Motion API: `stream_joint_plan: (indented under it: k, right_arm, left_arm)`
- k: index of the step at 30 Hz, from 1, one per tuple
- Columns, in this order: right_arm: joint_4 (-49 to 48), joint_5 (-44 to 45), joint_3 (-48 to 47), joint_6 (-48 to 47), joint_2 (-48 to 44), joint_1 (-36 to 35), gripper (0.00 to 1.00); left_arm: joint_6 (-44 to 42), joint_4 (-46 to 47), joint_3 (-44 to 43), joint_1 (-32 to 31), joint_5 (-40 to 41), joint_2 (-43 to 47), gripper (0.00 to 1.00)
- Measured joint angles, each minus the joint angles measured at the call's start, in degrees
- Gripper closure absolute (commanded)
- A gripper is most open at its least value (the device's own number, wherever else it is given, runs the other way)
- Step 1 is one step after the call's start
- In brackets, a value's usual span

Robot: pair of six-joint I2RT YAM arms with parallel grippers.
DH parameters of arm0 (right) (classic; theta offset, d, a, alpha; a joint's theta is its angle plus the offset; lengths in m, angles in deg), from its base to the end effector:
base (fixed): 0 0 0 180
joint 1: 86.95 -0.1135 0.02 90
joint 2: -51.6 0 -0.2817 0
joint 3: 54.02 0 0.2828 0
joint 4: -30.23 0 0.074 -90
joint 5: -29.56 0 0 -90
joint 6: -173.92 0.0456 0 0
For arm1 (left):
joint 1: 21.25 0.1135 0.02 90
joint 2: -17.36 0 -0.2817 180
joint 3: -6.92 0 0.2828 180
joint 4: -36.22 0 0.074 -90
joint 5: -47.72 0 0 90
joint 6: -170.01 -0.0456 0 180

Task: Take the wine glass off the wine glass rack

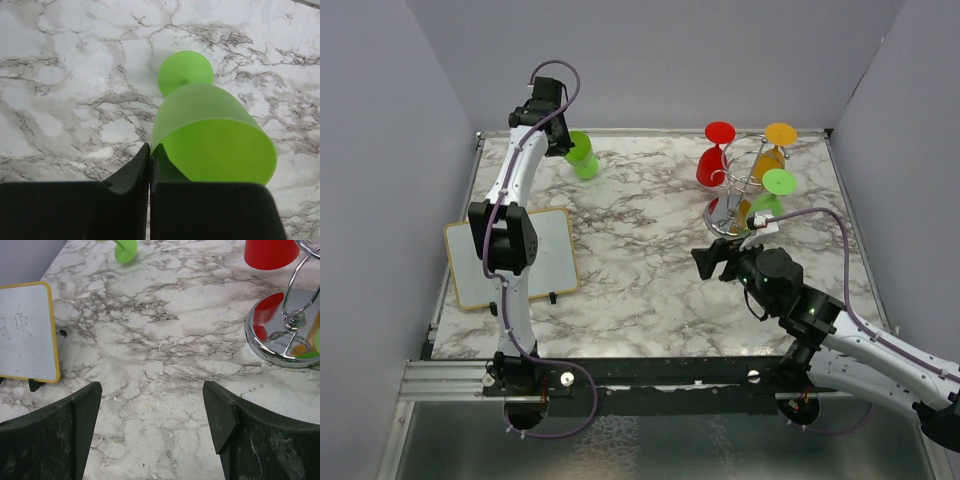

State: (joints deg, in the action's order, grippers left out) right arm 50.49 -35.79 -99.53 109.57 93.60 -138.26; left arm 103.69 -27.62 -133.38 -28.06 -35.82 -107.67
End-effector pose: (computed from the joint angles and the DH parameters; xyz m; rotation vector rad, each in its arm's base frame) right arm 0.1420 0.1469 0.2860 -0.1176 1.8664 0.5381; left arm 0.5303 -0.0582 0.3292 -0.4050 2.3800 -0.1086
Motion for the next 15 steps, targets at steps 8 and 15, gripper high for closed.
stream_joint_plan:
  k: [8,15]
  right_arm:
    - [0.0,0.2,0.0,0.0,-0.1,0.0,0.17]
    - [0.2,0.2,0.0,0.1,-0.5,0.0,0.17]
  left_arm:
    - [-0.1,-2.3,0.0,0.0,0.5,0.0,0.96]
    - [-0.3,-3.2,0.5,0.1,0.5,0.0,0.94]
